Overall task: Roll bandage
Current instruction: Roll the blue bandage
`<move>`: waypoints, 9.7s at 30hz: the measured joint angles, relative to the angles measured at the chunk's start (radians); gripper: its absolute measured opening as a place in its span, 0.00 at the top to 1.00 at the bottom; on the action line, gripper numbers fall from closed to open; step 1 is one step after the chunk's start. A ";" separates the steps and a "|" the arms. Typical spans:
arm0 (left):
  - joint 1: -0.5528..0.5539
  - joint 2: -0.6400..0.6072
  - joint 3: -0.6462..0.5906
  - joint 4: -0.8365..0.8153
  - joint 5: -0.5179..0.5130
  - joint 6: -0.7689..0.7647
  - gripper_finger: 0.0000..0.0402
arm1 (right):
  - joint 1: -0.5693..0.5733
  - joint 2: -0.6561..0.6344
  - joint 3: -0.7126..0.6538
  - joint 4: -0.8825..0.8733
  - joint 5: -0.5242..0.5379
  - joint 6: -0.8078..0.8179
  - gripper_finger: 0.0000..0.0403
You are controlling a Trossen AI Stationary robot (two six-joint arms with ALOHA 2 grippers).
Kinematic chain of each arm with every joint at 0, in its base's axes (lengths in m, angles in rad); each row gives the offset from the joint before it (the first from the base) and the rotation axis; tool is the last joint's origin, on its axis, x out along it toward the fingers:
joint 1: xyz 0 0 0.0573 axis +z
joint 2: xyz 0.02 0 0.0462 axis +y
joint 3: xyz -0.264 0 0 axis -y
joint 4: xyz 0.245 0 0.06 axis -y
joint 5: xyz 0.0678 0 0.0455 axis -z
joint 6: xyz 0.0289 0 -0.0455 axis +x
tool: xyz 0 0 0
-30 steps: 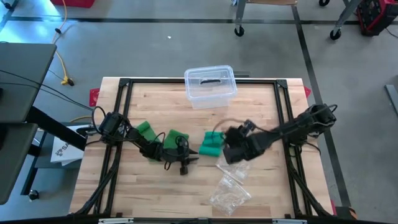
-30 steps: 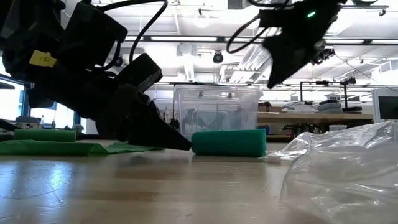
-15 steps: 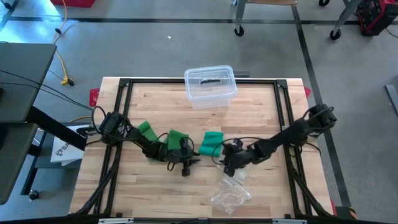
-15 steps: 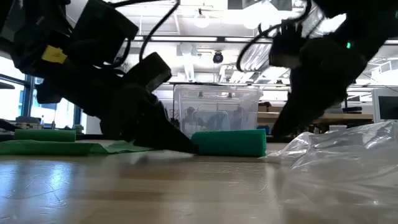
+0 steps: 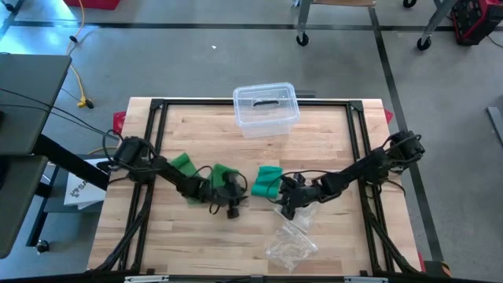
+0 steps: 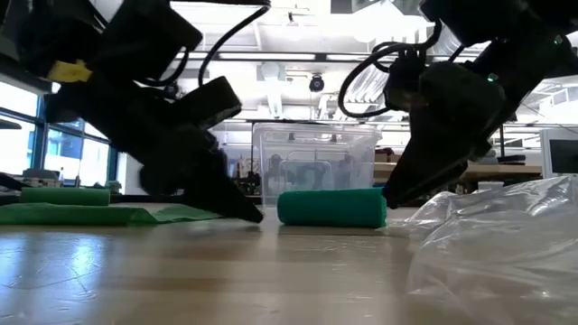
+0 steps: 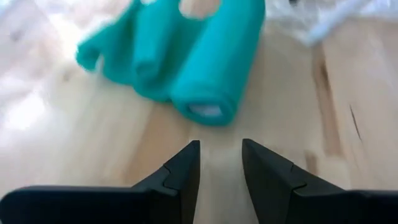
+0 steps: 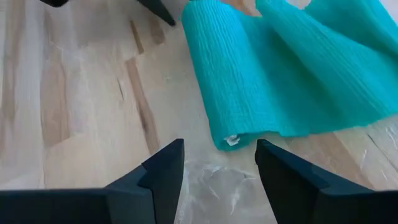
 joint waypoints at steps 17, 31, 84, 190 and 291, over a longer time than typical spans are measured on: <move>0.046 0.114 0.143 0.027 0.127 0.071 0.71 | -0.041 -0.010 0.000 0.097 0.016 -0.044 0.52; 0.046 0.112 0.143 0.021 0.127 0.063 0.71 | 0.010 -0.037 0.000 -0.021 -0.019 0.038 0.62; 0.002 0.107 0.142 0.194 0.140 -0.015 0.83 | 0.165 -0.077 0.000 0.030 0.149 0.108 0.66; 0.155 0.051 0.136 -0.014 0.069 -0.397 0.99 | -0.133 -0.018 0.181 -0.252 -0.181 -0.547 0.70; 0.233 0.043 -0.177 0.588 0.311 -0.269 0.99 | 0.429 -0.042 0.445 -0.226 0.405 -0.265 1.00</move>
